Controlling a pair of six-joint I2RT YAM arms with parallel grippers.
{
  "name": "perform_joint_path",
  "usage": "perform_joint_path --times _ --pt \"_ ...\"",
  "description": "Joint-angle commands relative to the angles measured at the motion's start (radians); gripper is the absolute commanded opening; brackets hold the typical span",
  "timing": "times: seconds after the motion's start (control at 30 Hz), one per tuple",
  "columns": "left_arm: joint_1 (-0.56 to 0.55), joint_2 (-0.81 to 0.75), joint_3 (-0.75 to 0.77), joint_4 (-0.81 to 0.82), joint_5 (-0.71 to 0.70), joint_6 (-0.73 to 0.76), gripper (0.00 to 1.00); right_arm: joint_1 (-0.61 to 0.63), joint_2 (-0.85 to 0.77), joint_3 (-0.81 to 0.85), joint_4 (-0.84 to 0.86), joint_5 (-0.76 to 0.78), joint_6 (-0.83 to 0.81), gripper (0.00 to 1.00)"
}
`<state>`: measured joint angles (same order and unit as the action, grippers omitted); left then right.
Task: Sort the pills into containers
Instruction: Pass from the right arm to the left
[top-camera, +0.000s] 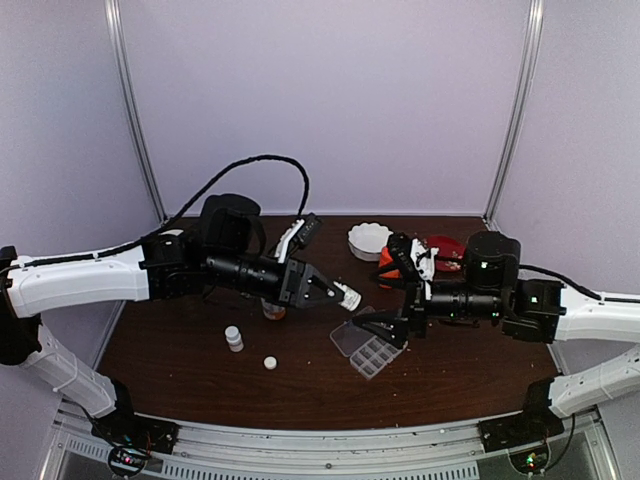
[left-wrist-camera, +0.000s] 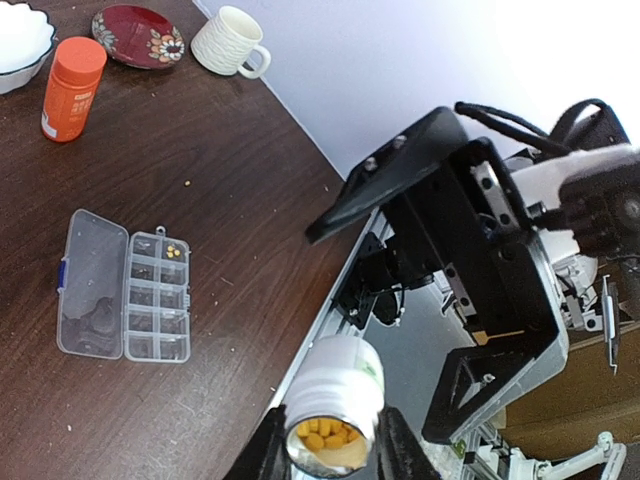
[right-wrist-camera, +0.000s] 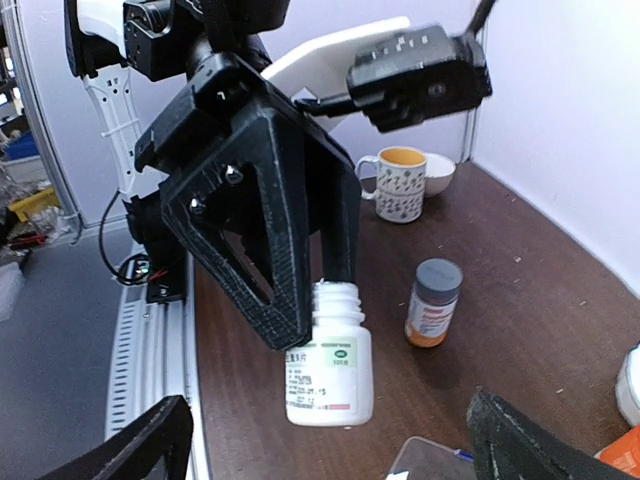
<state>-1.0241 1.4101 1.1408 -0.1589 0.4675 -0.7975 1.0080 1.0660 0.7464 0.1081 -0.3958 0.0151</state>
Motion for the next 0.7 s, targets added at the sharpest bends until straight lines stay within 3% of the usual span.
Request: perform_joint_path --times 0.0,0.13,0.37,0.67 --pt "-0.002 -0.004 0.011 0.050 0.005 -0.083 0.00 0.074 -0.059 -0.030 -0.049 0.254 -0.240 1.00" --pt "0.001 0.004 0.008 0.083 0.039 -0.159 0.00 0.173 -0.073 -0.053 -0.007 0.437 -0.397 1.00" --pt "0.019 0.008 -0.010 0.136 0.079 -0.244 0.00 0.284 -0.029 -0.076 0.144 0.709 -0.498 0.98" --pt "0.023 0.012 -0.035 0.167 0.095 -0.288 0.00 0.313 0.007 -0.086 0.246 0.757 -0.541 0.88"
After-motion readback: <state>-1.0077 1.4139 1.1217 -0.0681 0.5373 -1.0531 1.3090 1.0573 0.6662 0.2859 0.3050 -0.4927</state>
